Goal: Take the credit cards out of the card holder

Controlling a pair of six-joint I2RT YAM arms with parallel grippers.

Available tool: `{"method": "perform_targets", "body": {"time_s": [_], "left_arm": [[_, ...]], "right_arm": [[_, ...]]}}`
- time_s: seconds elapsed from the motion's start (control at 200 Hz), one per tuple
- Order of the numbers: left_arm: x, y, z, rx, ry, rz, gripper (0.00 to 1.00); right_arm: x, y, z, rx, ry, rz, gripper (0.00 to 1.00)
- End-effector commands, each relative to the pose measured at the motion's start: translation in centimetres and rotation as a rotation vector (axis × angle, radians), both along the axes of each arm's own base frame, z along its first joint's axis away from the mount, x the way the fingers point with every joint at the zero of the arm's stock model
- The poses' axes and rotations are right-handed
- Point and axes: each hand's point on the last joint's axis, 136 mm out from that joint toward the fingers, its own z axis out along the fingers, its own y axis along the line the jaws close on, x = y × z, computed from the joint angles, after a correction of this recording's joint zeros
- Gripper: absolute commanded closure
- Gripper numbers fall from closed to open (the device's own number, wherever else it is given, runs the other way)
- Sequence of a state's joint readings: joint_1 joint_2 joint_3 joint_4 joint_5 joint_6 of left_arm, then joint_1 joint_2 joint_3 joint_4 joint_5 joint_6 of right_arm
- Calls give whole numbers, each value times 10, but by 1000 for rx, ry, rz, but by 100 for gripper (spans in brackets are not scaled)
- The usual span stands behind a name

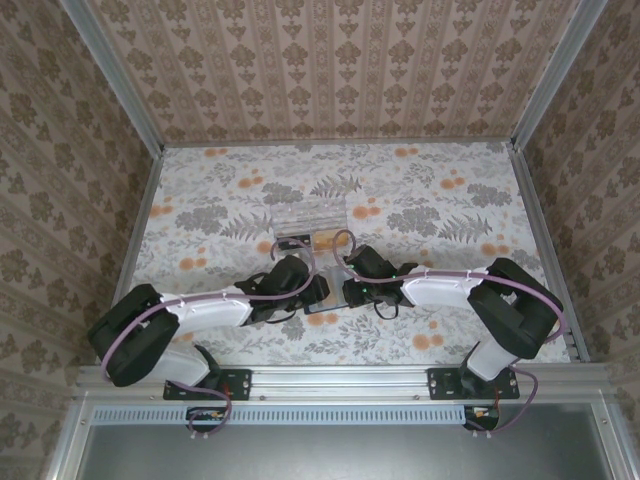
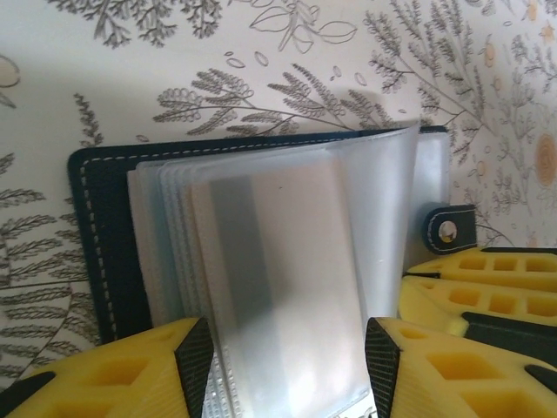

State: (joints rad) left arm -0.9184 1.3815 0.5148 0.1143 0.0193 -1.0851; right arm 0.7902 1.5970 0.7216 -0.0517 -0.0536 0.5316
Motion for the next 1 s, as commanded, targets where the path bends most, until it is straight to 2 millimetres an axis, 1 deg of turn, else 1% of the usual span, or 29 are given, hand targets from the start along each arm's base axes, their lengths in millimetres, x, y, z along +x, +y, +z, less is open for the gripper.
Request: {"method": "perform_targets", "body": {"time_s": [0.0,0.11,0.19,0.315,0.47,0.625,0.715,0.815,0.91,0.995], "left_arm": [[-2,2,-2,36,18,10,47],[-2,0,-6,40,30,8,47],[-2,-6,-7,16,31,-5,47],[0,-16,0,-59,5,-20,47],[1,-24,10,-119,-25,-41,43],[0,-23,8,-115,-23,-42,42],[0,-21,7,-105,-19,-36,42],[-1,-18,5,-83,-15,-31,42],[0,-14,6,-67,-21,-24,42],[0,-12,7,-55,-27,-23,42]], "right_arm": [[-16,-13,-19,-50,69,-8,86],[-16,-12,-19,-46,68,-7,86],[-16,-12,-19,-45,70,-7,86],[-16,-12,-20,-47,71,-8,86],[-17,-12,-21,-47,74,-7,86],[-17,-11,-21,-44,75,-9,86],[-15,-13,-14,-46,61,-15,85],[-11,-17,4,-42,15,-32,81],[-7,-26,20,-56,-26,-53,76],[-6,-34,24,-68,-37,-71,75]]}}
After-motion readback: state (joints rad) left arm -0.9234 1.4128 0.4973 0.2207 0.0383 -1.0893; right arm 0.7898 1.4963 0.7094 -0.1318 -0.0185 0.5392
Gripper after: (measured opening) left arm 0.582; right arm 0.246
